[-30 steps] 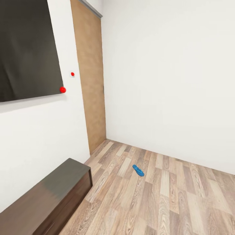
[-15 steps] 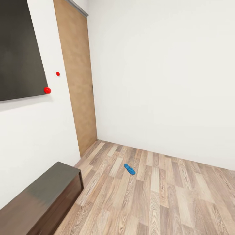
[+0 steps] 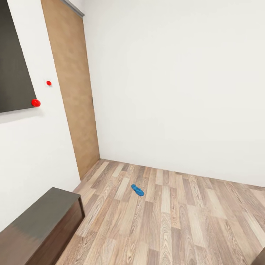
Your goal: In the bedroom, move the book from the bed onto either nightstand, and place the two sandals side by side next to the bed.
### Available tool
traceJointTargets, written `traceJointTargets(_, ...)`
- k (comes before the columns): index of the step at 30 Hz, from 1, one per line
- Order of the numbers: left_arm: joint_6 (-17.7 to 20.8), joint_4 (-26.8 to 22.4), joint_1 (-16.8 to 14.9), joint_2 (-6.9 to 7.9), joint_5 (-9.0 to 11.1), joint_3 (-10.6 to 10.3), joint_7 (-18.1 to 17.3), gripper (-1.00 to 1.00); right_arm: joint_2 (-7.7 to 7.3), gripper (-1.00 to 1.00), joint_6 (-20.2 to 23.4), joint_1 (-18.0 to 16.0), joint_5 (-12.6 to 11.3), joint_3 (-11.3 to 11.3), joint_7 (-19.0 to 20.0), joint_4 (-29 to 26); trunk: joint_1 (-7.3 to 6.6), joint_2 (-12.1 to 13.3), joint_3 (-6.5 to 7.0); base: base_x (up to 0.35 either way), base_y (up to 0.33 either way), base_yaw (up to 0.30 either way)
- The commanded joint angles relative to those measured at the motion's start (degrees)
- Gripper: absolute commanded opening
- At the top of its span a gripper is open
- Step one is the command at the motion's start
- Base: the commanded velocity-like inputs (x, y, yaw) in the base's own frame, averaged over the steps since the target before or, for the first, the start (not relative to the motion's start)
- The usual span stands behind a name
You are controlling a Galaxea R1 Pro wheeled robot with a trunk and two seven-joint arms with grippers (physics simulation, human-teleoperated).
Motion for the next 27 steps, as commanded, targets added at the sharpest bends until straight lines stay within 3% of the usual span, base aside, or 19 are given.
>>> traceJointTargets(1,-0.09,-0.11,0.03,0.0,0.08,0.1,-0.03,1.0,0.04,1.0,0.06,-0.01,0.02,-0.04,-0.06,-0.01,0.0,-0.02,-0.03,0.0,0.0,-0.192)
traceJointTargets(8,-0.09,-2.44,0.03,0.01,0.09,0.12,-0.03,1.0,0.09,1.0,0.06,-0.01,0.02,-0.32,-0.06,-0.01,0.0,-0.02,-0.03,0.0,0.0,-0.2)
traceJointTargets(27,-0.1,-2.61,0.03,0.08,0.09,0.13,-0.03,1.0,0.11,1.0,0.06,-0.01,0.02,-0.47,-0.07,-0.01,0.0,-0.02,-0.03,0.0,0.0,-0.219)
